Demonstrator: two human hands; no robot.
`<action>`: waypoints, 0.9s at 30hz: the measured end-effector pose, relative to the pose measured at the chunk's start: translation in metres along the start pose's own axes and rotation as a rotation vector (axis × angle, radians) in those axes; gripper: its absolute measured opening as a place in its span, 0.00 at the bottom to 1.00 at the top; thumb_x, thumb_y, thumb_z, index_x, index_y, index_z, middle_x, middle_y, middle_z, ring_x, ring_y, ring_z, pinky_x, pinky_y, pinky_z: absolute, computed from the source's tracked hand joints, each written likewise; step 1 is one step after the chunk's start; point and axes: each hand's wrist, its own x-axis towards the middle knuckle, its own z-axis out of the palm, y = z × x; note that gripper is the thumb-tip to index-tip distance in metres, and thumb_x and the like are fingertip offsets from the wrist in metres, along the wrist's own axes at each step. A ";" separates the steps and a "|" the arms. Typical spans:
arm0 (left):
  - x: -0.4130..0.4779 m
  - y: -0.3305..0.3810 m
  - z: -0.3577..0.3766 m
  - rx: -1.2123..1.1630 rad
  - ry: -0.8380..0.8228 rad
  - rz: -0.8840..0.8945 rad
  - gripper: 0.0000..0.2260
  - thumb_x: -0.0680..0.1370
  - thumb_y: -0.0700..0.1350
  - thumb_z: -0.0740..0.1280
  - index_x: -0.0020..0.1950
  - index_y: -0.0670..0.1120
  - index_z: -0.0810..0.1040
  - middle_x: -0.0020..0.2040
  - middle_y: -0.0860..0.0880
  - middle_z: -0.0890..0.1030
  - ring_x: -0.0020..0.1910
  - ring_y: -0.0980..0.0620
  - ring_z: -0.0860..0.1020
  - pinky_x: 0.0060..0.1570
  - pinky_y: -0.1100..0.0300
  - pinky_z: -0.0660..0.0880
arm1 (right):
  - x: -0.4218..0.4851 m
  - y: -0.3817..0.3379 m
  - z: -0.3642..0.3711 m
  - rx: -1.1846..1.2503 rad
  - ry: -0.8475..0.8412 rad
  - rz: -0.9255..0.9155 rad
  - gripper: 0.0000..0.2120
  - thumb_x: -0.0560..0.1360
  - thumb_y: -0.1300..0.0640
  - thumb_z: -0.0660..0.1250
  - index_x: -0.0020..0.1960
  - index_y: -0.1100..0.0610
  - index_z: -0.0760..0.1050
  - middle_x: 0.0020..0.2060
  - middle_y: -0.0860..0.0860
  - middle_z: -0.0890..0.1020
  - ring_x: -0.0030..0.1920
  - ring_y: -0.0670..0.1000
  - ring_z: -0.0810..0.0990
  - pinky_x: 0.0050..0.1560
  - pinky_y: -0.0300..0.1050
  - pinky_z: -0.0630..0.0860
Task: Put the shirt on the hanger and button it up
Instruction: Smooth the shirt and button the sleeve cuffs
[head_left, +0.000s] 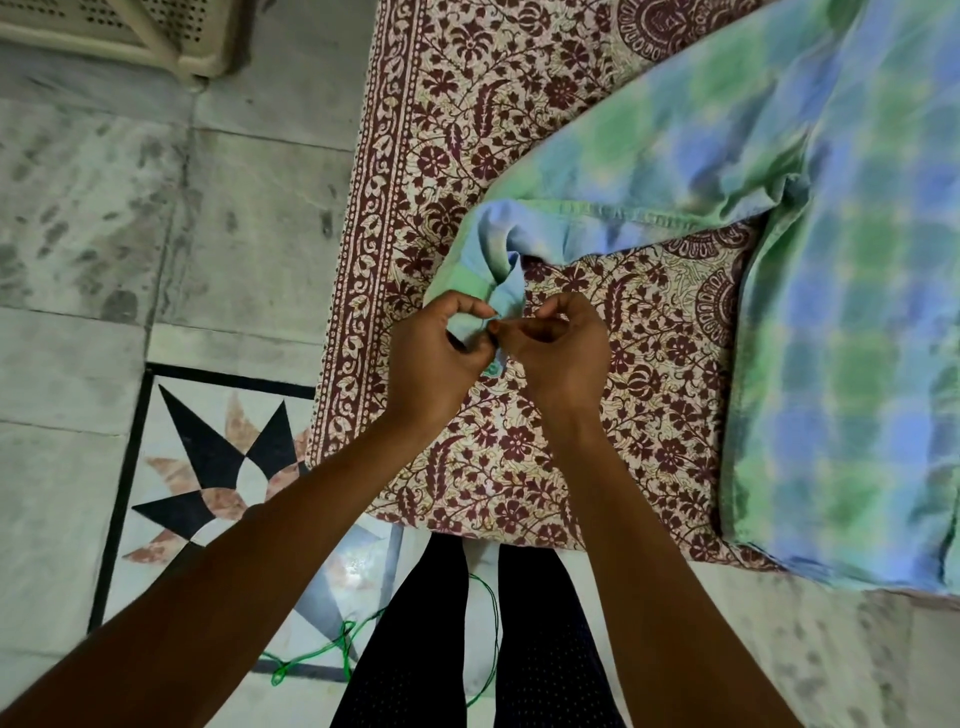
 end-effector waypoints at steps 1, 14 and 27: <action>0.002 0.001 -0.001 0.037 0.002 0.021 0.07 0.70 0.37 0.72 0.47 0.44 0.81 0.34 0.51 0.81 0.25 0.54 0.78 0.23 0.62 0.71 | 0.000 0.000 0.001 -0.039 0.009 -0.032 0.18 0.65 0.67 0.75 0.38 0.52 0.67 0.30 0.47 0.78 0.25 0.36 0.74 0.26 0.28 0.69; 0.004 -0.005 -0.007 0.032 -0.200 0.133 0.13 0.70 0.39 0.73 0.52 0.43 0.76 0.39 0.49 0.82 0.30 0.59 0.80 0.26 0.66 0.75 | 0.018 -0.004 -0.010 -0.050 -0.138 0.136 0.19 0.65 0.67 0.75 0.38 0.53 0.65 0.33 0.54 0.79 0.29 0.51 0.77 0.33 0.47 0.77; 0.020 -0.003 -0.014 0.226 -0.328 0.316 0.09 0.73 0.35 0.69 0.52 0.42 0.79 0.37 0.46 0.82 0.22 0.66 0.68 0.27 0.78 0.65 | 0.027 -0.017 -0.017 -0.497 -0.374 -0.130 0.15 0.73 0.62 0.68 0.56 0.61 0.67 0.44 0.53 0.78 0.42 0.54 0.78 0.38 0.43 0.75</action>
